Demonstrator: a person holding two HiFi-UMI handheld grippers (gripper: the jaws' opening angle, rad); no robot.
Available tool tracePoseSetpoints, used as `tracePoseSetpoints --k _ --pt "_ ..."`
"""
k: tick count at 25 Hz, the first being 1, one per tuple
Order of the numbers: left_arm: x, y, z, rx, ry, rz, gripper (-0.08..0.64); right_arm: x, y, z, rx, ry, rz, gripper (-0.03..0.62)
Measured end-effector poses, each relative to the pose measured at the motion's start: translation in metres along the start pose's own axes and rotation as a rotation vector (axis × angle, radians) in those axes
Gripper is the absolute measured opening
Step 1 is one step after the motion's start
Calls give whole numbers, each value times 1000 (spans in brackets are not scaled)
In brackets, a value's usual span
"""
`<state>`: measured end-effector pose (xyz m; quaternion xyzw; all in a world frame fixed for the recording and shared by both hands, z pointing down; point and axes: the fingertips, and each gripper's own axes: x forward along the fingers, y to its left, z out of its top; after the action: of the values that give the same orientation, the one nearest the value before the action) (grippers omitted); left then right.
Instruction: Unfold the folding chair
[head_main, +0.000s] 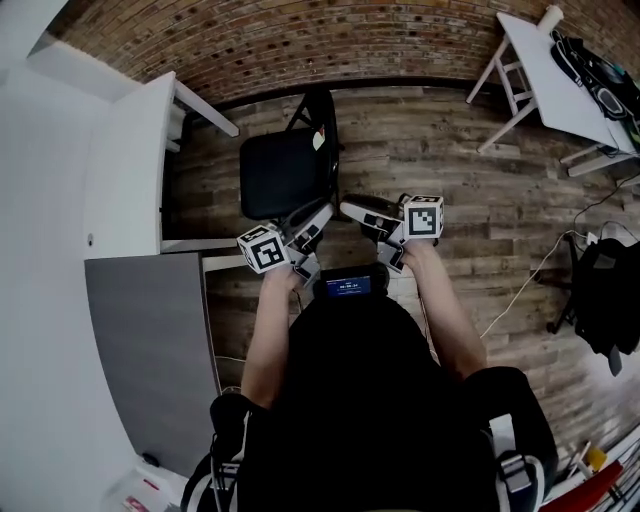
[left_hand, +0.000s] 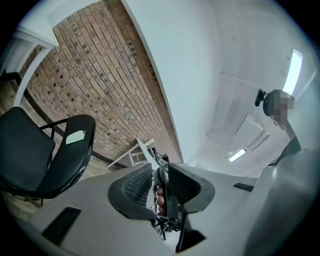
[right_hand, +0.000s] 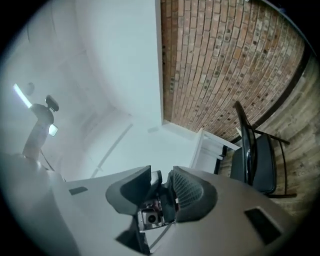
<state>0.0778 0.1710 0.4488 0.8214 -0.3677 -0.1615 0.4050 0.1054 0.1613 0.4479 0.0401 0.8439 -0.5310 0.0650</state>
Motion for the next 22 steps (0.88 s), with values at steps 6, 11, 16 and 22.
tracePoseSetpoints --k 6,11,16,22 --pt "-20 -29 6 -11 -20 -57 107 22 36 -19 -47 21 18 137" --pt "-52 -45 10 -12 -23 -93 107 42 65 -40 -67 1 14 102" --pt "-86 -75 -4 -26 -39 -168 101 46 101 -74 -86 -55 0 84" --pt "-101 -103 -24 -91 -47 -225 72 34 124 -97 -71 -83 -46 82"
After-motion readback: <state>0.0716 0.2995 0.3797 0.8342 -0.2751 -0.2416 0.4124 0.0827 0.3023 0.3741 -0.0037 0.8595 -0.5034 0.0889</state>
